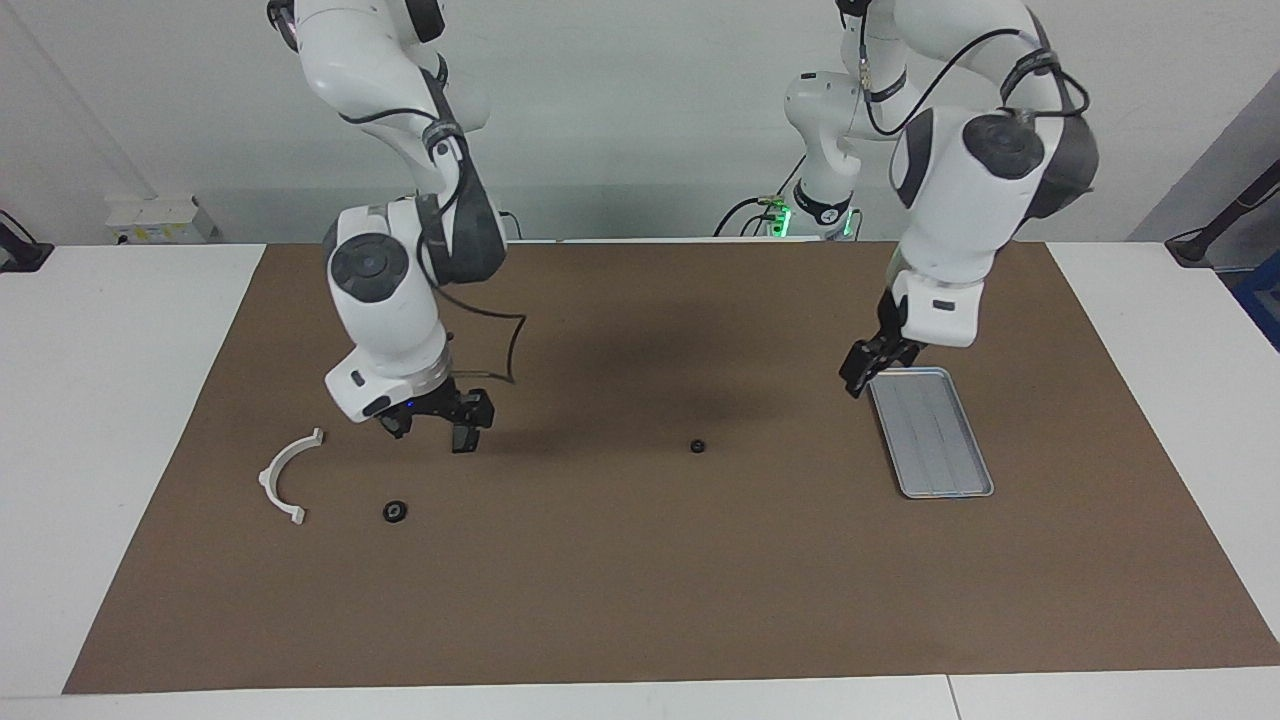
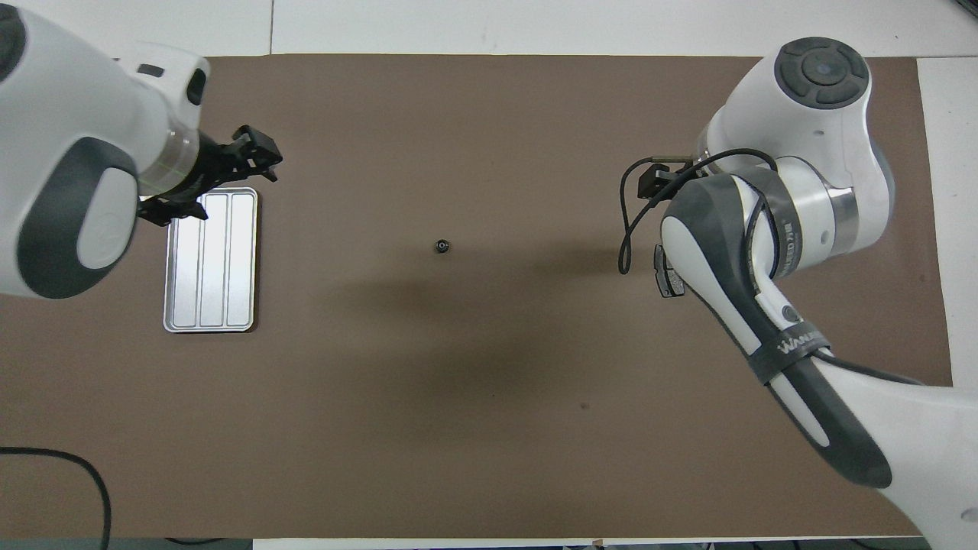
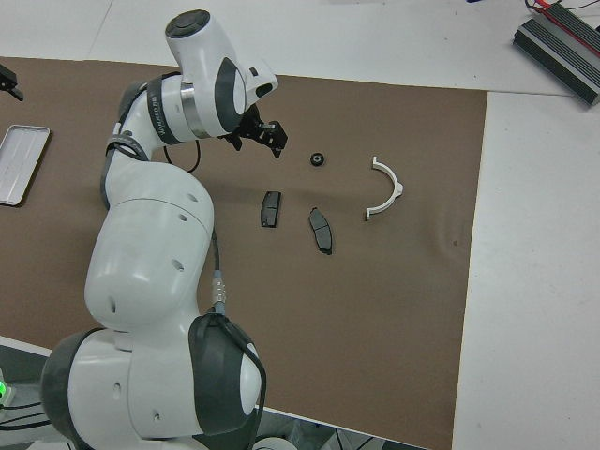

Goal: Place bearing gear from tray to pile

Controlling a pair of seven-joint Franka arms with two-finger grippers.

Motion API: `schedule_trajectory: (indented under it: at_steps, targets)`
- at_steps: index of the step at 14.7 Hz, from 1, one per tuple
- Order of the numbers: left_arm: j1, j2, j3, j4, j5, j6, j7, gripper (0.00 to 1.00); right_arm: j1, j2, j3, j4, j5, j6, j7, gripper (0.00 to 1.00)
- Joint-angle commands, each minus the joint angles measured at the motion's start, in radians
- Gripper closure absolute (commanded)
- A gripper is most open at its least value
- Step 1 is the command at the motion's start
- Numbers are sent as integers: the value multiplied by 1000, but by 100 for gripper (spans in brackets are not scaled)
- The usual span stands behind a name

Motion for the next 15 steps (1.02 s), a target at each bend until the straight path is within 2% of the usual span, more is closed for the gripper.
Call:
schedule_trajectory:
  at_steps: [1,4,7,11,13,15]
  targets:
    - [80,-115,-10,-42,10,-99,132,0,100,15,1,68,48,-53,230,0]
    - [134,-197,-9,-44,10,-198,270,0,189,20,1,85,65,-35,418,0]
    - [198,-222,-23,-79,8,-189,362,0,275,75,1,166,79,-55,550,0]
    - [220,-248,-26,-142,8,-140,436,0,353,262,-7,362,56,-78,673,0]
    - [227,-229,-26,-128,7,-91,444,0,393,371,-12,477,31,-75,728,0]
    - [234,-179,-27,-75,-13,-107,444,0,407,431,-12,517,16,-50,750,0]
